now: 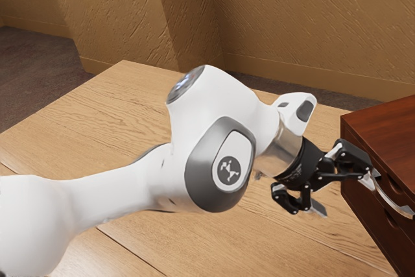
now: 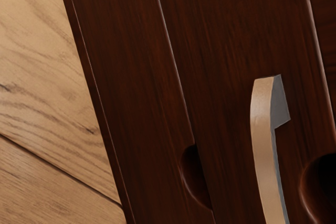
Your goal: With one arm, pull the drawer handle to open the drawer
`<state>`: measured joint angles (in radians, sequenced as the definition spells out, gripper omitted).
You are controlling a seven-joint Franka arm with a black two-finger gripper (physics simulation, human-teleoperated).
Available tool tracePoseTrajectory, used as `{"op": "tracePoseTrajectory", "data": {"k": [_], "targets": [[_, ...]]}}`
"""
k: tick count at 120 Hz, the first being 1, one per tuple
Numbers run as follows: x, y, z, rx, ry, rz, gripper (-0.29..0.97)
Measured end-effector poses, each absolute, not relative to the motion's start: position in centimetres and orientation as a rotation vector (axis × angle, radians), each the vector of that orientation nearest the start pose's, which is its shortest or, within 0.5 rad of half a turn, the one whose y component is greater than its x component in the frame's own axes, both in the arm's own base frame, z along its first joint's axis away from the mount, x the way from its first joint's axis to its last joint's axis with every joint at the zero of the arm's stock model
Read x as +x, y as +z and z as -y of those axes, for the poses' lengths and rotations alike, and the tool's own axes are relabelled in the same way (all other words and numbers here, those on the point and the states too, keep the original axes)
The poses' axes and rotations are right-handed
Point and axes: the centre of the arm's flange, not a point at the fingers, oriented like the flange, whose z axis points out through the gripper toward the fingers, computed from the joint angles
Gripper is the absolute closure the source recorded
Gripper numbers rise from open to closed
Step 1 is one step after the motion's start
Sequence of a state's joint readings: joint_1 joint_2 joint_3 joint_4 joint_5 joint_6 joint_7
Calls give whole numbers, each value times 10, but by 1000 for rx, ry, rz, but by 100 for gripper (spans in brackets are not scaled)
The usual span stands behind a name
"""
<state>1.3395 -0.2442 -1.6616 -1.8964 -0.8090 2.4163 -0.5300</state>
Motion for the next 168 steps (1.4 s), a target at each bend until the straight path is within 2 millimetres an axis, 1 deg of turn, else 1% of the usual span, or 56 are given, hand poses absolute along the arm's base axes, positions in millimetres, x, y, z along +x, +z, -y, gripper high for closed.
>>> {"op": "tracePoseTrajectory", "data": {"k": [6, 12, 30, 50, 63, 84, 103, 121, 142, 156, 168], "targets": [[563, 536, 236, 2381, 383, -781, 0], [565, 536, 233, 2378, 395, -790, 0], [564, 530, 244, 2385, 404, -784, 0], [590, 514, 252, 2394, 433, -796, 0], [596, 508, 254, 2403, 447, -797, 0], [597, 506, 254, 2416, 452, -790, 0], [596, 507, 253, 2403, 422, -799, 0], [591, 502, 258, 2406, 373, -796, 0], [591, 499, 255, 2412, 334, -810, 0], [589, 492, 252, 2421, 301, -829, 0], [588, 491, 249, 2426, 279, -840, 0]]}}
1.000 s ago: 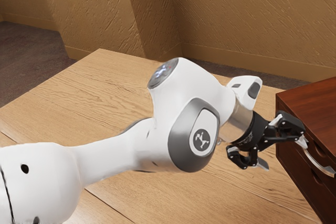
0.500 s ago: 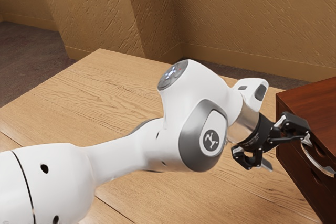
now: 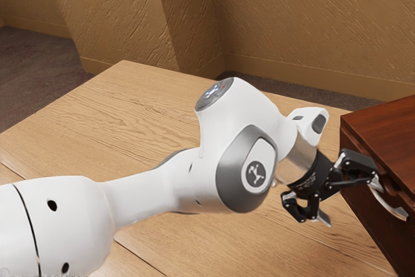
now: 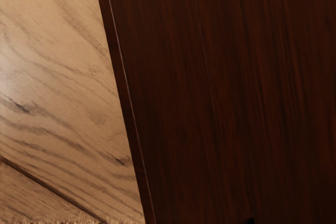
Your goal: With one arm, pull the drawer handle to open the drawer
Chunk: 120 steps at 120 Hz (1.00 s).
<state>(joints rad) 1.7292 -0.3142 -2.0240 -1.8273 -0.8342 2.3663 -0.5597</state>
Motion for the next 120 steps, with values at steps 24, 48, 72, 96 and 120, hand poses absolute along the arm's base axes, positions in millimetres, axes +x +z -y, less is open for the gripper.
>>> {"op": "tracePoseTrajectory", "data": {"k": [24, 48, 72, 96, 120], "targets": [[585, 501, 243, 2448, 260, -820, 0], [581, 495, 236, 2462, 222, -818, 0], [578, 498, 231, 2487, 219, -802, 0], [573, 502, 225, 2515, 217, -785, 0], [572, 500, 224, 2524, 208, -780, 0]]}}
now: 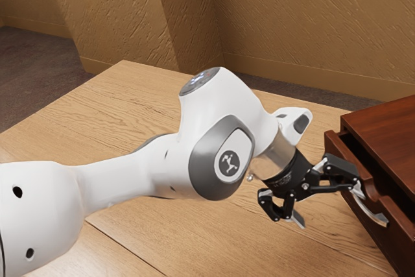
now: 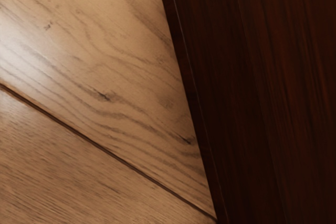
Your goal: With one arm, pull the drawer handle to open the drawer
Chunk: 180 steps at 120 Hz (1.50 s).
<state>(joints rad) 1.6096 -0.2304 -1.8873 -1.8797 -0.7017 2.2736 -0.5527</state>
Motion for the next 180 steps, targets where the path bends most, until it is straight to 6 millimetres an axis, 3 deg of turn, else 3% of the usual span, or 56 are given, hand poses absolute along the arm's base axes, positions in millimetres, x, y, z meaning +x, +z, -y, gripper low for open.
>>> {"op": "tracePoseTrajectory", "data": {"k": [22, 43, 82, 157, 180], "targets": [[571, 502, 226, -3477, -283, 1073, 0], [562, 518, 230, -3488, -325, 1038, 0], [550, 516, 234, -3477, -315, 1006, 0], [527, 516, 219, -3424, -326, 1041, 0], [506, 523, 219, -3411, -354, 1030, 0]]}}
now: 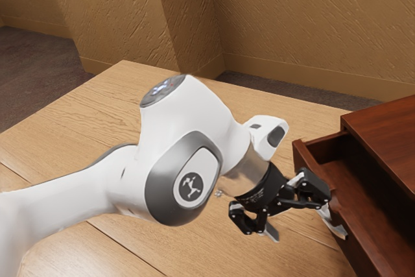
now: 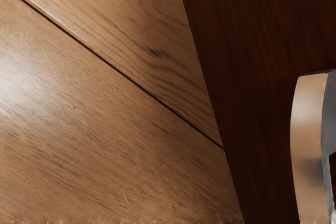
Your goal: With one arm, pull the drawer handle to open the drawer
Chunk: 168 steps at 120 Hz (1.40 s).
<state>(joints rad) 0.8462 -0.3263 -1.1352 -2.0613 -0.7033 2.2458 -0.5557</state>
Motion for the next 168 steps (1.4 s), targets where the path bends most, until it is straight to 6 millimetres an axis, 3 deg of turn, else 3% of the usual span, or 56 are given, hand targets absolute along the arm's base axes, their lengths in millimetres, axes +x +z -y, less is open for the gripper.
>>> {"op": "tracePoseTrajectory", "data": {"k": [20, 53, 116, 168], "targets": [[492, 527, 218, -3408, -372, 1025, 0], [463, 533, 200, -3398, -397, 1058, 0], [426, 529, 160, -3391, -382, 1158, 0], [411, 528, 150, -3394, -394, 1181, 0]]}}
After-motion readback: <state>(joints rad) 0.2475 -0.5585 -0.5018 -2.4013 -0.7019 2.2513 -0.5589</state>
